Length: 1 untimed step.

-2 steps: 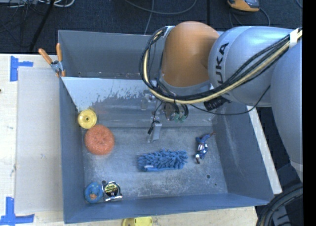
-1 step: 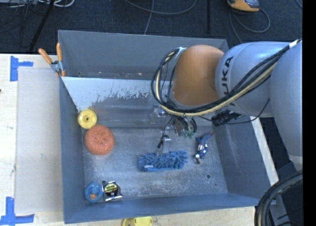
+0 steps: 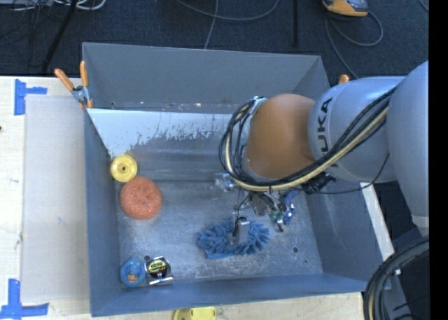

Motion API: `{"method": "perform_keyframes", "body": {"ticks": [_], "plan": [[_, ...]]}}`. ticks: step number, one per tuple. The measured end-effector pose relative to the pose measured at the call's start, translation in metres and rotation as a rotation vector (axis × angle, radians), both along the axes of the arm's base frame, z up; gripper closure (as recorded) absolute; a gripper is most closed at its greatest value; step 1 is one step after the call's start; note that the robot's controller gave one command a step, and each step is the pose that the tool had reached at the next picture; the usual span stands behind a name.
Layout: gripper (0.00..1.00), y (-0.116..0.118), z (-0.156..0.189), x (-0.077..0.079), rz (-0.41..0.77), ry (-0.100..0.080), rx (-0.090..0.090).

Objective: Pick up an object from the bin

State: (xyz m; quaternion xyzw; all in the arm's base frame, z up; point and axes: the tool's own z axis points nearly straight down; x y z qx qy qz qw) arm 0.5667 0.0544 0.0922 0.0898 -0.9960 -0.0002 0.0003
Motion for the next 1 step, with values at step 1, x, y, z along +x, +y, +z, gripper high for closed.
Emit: {"method": "perform_keyframes", "body": {"ticks": [1], "plan": [[1.0, -0.0362, -0.0208, -0.01, 0.08, 0.002, 0.0]]}}
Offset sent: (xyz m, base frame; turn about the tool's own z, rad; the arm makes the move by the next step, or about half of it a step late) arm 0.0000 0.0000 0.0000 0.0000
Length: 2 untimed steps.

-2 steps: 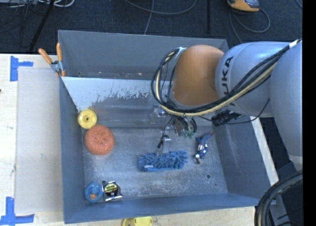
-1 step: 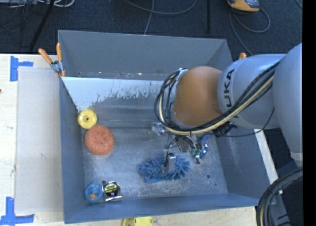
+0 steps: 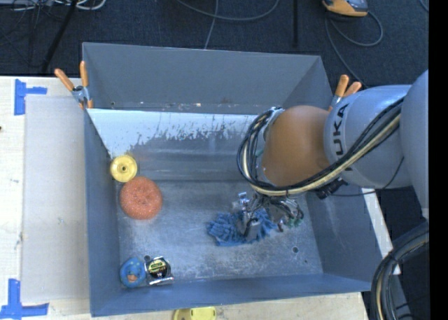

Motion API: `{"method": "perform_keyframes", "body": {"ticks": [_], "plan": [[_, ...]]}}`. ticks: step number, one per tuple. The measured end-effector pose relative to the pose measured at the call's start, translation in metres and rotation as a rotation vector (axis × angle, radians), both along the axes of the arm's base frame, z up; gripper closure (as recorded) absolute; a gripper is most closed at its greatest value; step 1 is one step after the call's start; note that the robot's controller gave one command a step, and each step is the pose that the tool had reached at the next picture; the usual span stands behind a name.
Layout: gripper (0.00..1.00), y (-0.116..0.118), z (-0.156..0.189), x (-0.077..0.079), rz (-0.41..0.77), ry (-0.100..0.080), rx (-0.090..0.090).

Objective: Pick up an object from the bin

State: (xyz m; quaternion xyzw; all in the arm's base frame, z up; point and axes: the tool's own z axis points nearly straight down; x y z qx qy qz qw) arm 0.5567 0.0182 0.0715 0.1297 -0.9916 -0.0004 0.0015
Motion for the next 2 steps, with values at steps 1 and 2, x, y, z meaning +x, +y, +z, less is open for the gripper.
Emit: {"method": "perform_keyframes", "body": {"ticks": [1, 2], "plan": [[1.0, 0.0, 0.0, 0.0, -0.001, 0.0, 0.0], [1.0, 0.005, 0.192, -0.019, -0.023, -0.011, 0.0]]}}
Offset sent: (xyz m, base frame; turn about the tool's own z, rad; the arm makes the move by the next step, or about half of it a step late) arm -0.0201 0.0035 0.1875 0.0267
